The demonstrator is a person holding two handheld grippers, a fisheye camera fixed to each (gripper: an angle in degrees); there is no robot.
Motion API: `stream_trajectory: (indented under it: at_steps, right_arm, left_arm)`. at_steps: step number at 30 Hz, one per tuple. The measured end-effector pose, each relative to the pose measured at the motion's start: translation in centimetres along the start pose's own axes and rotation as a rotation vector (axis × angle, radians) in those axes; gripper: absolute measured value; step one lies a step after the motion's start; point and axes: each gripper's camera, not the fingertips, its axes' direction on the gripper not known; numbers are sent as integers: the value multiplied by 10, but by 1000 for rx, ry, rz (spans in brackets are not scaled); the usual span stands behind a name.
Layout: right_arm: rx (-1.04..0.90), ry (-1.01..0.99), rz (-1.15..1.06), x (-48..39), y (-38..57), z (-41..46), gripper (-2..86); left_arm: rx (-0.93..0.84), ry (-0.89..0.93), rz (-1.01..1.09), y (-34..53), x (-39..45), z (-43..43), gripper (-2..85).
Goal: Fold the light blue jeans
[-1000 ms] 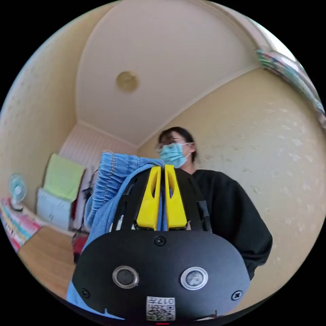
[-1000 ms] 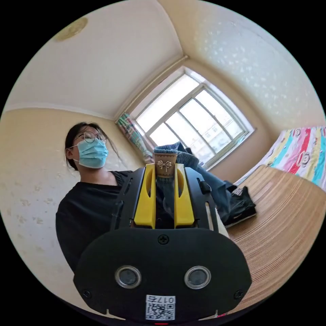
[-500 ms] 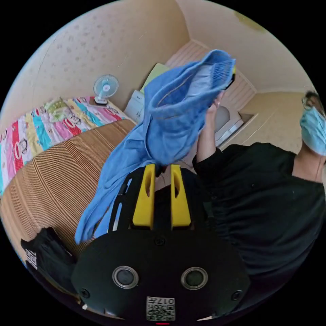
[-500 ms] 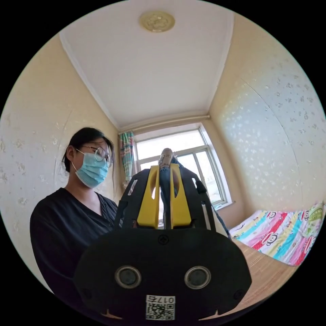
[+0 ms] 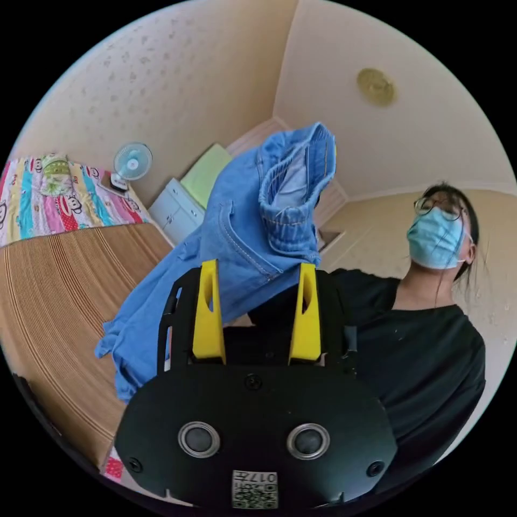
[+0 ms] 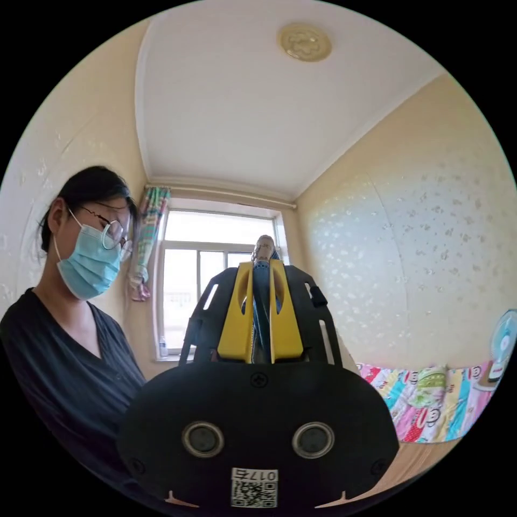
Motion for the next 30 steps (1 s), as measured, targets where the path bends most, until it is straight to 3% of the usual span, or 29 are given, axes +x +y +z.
stream_trajectory:
  at_steps: [5, 8, 15, 17, 20, 23, 25, 30]
  right_arm:
    - [-38, 101, -145, -49, -15, 24, 24]
    - [-80, 182, -204, -74, -14, 43, 27]
    - [-179, 295, -280, -108, 12, 95, 37]
    - [-225, 293, -278, -111, 21, 108, 41]
    - [-272, 326, -254, -106, 29, 108, 46]
    - [-319, 381, -208, -91, 38, 91, 52]
    - [-355, 370, -154, -77, 47, 76, 57]
    - [-465, 10, 13, -44, 83, 40, 67]
  left_arm:
    - [185, 170, -126, 18, -25, -34, 208]
    - [261, 87, -105, 22, -14, -56, 210]
    - [145, -84, -13, -30, 0, -19, 216]
    - [149, -152, -74, -35, -13, -7, 193]
    - [245, -26, -64, -31, -14, -12, 71]
    - [316, -48, 43, -22, 23, -35, 51]
    - [351, -79, 239, -16, 72, -60, 48]
    - [214, 20, 674, -15, 175, -62, 43]
